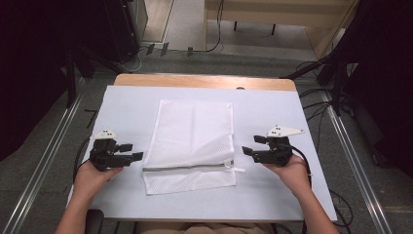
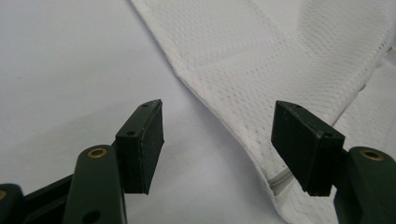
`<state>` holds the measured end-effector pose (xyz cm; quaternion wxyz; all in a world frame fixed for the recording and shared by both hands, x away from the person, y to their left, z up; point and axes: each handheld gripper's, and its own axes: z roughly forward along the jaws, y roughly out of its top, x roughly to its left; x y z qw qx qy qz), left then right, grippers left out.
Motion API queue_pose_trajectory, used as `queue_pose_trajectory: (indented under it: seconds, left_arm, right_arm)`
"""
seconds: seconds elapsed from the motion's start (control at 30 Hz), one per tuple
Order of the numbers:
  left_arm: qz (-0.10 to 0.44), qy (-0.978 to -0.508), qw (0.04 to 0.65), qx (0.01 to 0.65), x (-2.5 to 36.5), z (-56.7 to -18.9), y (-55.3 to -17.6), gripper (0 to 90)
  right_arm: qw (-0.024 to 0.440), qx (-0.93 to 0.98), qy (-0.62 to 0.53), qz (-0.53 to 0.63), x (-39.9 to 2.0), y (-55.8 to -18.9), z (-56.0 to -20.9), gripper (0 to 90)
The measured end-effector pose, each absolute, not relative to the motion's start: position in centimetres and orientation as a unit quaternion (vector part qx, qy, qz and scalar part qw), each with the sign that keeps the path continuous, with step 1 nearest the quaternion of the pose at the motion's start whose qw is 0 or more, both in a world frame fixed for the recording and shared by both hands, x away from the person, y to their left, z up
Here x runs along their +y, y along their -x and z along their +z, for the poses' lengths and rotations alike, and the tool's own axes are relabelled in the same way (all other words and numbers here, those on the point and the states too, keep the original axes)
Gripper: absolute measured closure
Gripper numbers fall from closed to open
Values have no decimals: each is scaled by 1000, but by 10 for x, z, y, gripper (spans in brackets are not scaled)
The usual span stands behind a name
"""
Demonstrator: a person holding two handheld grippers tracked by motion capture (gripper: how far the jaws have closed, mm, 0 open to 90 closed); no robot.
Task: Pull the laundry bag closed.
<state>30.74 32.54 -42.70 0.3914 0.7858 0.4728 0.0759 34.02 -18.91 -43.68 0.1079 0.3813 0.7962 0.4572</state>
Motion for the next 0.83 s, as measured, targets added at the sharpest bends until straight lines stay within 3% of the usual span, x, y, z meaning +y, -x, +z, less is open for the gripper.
queue_pose_trajectory:
  seconds: [0.83]
  left_arm:
    - [93, -782, 367, 495, 330, -432, -311, 311]
  right_arm:
    - [130, 790, -413, 434, -203, -349, -447, 278]
